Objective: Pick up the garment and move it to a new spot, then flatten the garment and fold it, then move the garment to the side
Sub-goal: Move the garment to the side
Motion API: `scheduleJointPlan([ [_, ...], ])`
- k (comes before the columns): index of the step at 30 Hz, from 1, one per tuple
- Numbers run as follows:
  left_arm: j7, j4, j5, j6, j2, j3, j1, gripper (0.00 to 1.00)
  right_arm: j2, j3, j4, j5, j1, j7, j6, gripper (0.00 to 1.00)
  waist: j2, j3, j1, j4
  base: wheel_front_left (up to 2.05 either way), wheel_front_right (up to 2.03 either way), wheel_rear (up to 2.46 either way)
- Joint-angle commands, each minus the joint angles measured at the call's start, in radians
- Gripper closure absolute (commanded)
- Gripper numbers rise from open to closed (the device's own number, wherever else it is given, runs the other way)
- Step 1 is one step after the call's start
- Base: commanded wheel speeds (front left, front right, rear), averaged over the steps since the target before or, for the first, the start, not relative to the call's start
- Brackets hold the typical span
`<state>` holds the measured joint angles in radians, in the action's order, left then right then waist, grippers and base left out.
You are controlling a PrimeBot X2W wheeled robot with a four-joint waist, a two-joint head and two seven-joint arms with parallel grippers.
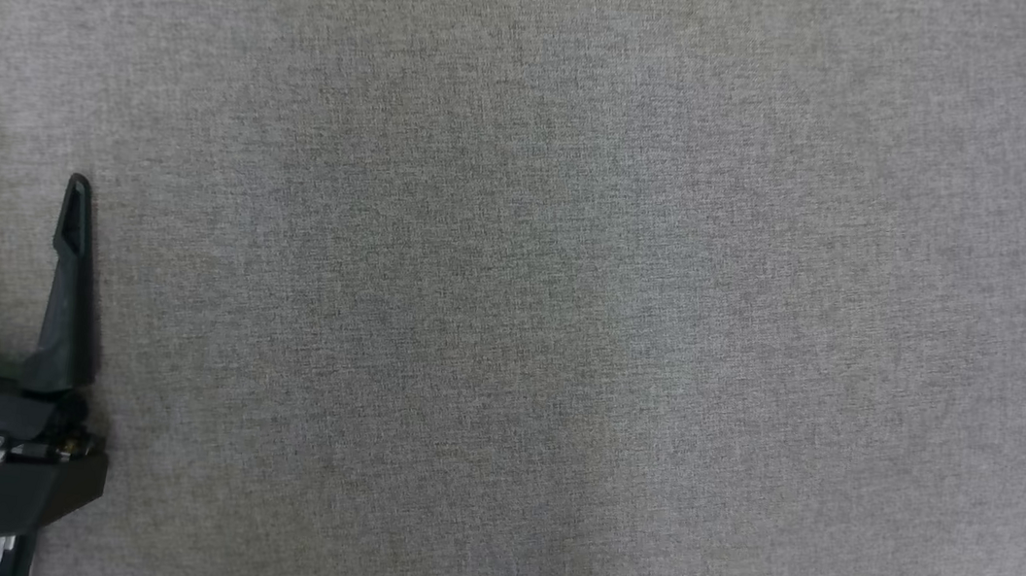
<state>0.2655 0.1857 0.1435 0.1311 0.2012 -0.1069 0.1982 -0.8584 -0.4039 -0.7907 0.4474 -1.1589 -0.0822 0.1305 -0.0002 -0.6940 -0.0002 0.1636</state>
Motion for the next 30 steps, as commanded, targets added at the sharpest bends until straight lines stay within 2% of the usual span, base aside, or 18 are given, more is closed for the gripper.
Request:
scheduleJointPlan([
  [1,-0.003,-0.035,-0.004,-0.001,-0.013,0.019,0.012,0.00,0.004,0.000,-0.020,-0.018,-0.022,-0.019,0.000,0.65,0.0002,-0.014,0.0002,0.006,0.00,0.00,0.00],
  [2,-0.003,-0.037,-0.004,-0.001,-0.016,0.021,0.014,0.00,0.005,-0.004,-0.036,-0.030,-0.031,-0.024,0.000,0.00,0.0002,-0.014,0.0002,0.004,0.00,0.00,0.00],
  [5,-0.005,-0.045,-0.003,-0.001,-0.026,0.026,0.019,0.00,0.004,-0.004,-0.067,-0.093,-0.066,-0.073,0.000,0.00,0.0002,-0.006,0.0002,-0.005,0.00,0.00,0.00],
  [11,-0.005,-0.077,0.009,-0.001,-0.061,0.019,0.005,0.00,0.065,0.015,-0.066,-0.113,-0.054,-0.156,0.000,0.00,0.0002,0.084,0.0002,-0.032,0.00,0.00,0.00],
  [14,-0.005,-0.101,0.013,-0.002,-0.079,-0.002,-0.031,0.00,0.122,0.024,-0.012,-0.098,-0.005,-0.176,0.000,0.00,0.0002,0.166,0.0002,-0.051,0.00,0.00,0.00],
  [18,-0.002,-0.133,0.016,-0.002,-0.097,-0.031,-0.071,0.00,0.229,0.068,0.094,-0.104,0.105,-0.183,0.000,0.00,0.0002,0.279,0.0002,-0.071,0.00,0.00,0.00],
  [19,-0.002,-0.133,0.016,-0.002,-0.097,-0.031,-0.071,0.00,0.229,0.068,0.094,-0.104,0.105,-0.183,0.000,0.00,0.0002,0.279,0.0002,-0.071,0.00,0.00,0.00],
  [25,-0.002,-0.196,0.011,-0.002,-0.117,-0.024,-0.119,0.00,0.417,0.222,0.306,-0.142,0.415,-0.182,0.000,0.00,0.0002,0.418,0.0002,-0.110,0.00,0.00,0.00],
  [30,-0.001,-0.240,0.008,-0.002,-0.123,-0.008,-0.135,0.00,0.550,0.290,0.432,-0.184,0.687,-0.182,0.000,0.00,0.0002,0.501,0.0002,-0.138,0.00,0.00,0.00],
])
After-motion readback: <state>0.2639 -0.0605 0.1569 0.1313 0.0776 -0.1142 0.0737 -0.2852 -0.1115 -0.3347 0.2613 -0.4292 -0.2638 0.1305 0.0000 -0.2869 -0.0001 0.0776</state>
